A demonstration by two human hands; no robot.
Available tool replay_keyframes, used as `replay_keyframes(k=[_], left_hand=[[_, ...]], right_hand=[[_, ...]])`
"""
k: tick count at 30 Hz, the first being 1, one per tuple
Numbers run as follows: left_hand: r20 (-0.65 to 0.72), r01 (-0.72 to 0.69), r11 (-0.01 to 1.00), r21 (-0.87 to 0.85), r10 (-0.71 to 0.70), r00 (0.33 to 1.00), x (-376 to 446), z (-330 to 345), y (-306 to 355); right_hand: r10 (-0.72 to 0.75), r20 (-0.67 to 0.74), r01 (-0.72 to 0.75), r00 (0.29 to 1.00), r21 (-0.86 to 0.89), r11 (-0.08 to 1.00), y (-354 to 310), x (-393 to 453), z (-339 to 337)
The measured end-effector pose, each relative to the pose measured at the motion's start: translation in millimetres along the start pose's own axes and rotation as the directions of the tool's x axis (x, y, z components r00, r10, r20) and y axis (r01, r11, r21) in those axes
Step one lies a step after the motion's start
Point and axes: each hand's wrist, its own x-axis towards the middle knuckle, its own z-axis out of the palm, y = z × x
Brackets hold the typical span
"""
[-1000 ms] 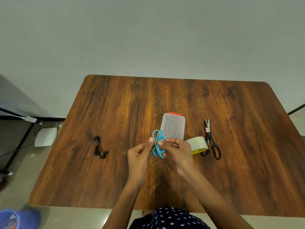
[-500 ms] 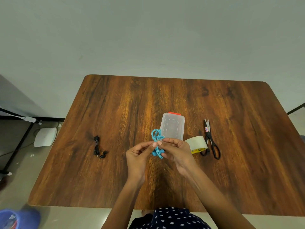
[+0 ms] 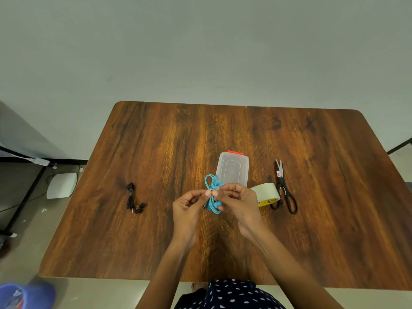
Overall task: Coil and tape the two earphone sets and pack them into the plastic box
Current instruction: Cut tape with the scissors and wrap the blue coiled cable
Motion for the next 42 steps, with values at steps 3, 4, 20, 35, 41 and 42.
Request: replay_keyframes(k=[3,4,20,35,41,42], left_hand=[[0.004,0.047,0.999,-0.001,-0.047,0.999,-1,0,-5],[0.003,0.055,0.998,-0.001,-0.055,0.998,-1,0,-6],[-0.122,-0.002,1.000,0.016,0.004,0.992,-7,2,-15],[0.046,0.022,0.994,0.104,-0.027,0.999,-6,-4,-7],[0.106,0.248,0.965,-0.082,-0.239,0.965,-2,-7,-7],[0.124,0.283,0.948,-0.146,-0.267,0.956,-2,-6,-7]], right_hand=[[0.052,-0.002,-0.052,0.999,0.028,0.998,2,-2,0],[0.078,-0.002,-0.078,0.997,0.041,0.996,2,-3,-1],[0.008,-0.022,-0.013,1.000,-0.211,0.977,5,2,0],[0.124,0.028,-0.122,0.992,-0.052,0.991,1,2,-10],[0.238,0.091,-0.243,0.967,0.051,0.969,3,4,-13],[0.263,0.123,-0.273,0.957,0.073,0.959,3,4,-14]])
